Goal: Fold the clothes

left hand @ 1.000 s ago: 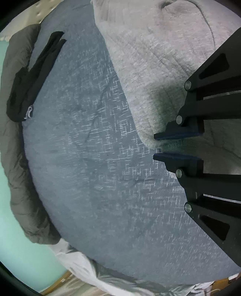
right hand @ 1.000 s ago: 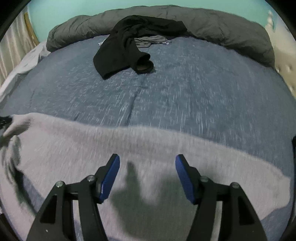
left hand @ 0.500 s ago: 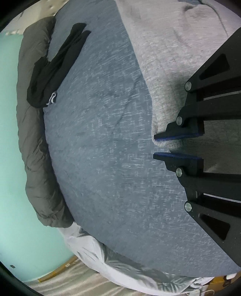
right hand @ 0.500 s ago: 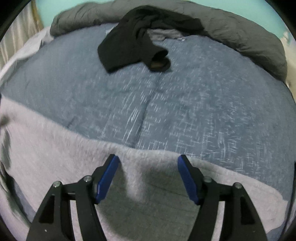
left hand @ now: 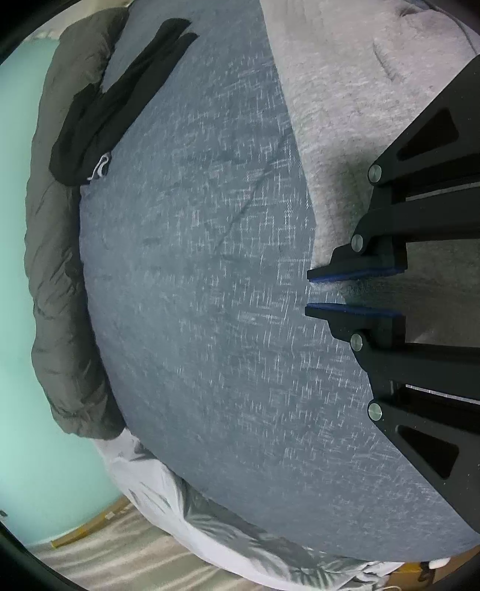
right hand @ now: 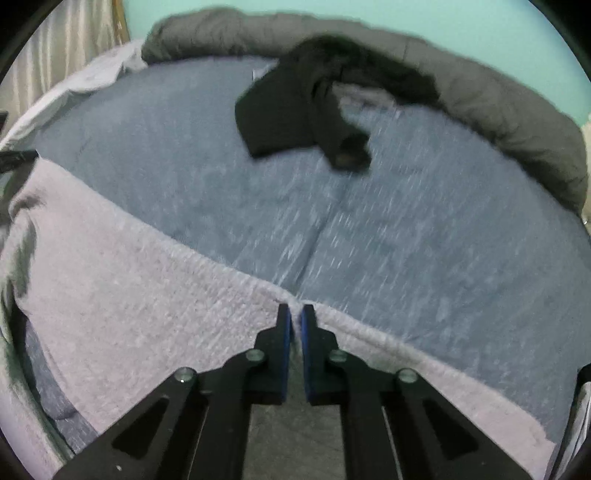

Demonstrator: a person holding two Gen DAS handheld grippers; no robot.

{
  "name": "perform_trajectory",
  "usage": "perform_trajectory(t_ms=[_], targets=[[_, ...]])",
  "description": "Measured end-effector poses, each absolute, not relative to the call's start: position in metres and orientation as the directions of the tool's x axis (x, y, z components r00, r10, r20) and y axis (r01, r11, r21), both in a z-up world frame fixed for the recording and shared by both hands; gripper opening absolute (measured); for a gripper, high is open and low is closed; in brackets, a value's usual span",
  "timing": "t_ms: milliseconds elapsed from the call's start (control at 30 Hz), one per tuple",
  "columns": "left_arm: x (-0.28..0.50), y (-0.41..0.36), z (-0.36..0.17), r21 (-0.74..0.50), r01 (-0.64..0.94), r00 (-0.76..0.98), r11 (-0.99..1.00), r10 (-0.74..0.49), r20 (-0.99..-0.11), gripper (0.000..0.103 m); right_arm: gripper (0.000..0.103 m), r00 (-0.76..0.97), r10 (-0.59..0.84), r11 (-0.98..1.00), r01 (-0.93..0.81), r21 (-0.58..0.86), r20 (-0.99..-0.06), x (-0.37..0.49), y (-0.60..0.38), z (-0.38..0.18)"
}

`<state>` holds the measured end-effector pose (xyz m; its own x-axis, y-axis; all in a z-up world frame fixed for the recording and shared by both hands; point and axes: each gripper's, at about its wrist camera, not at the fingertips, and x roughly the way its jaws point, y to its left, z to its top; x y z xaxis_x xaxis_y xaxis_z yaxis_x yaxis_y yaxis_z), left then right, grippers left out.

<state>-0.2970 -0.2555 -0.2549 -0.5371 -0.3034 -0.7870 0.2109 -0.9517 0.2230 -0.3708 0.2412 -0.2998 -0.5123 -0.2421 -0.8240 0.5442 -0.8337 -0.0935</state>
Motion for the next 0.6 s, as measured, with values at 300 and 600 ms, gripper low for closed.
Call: perform_trajectory(t_ms=[300, 600], targets=[[-0.293, -0.281, -0.256, 0.149, 0.278, -0.52, -0.949, -0.279, -0.807, 0.0, 0.005, -0.576, -0.226, -0.841, 0.522, -0.14, -0.786, -0.365, 0.235, -0.293], [-0.294, -0.288, -0.275, 0.077, 0.25, -0.468, -0.965, -0.19, -0.863, 0.024, 0.039, -0.501, -0.18, -0.889, 0.45, -0.078, -0.846, -0.383, 0.247, -0.316]])
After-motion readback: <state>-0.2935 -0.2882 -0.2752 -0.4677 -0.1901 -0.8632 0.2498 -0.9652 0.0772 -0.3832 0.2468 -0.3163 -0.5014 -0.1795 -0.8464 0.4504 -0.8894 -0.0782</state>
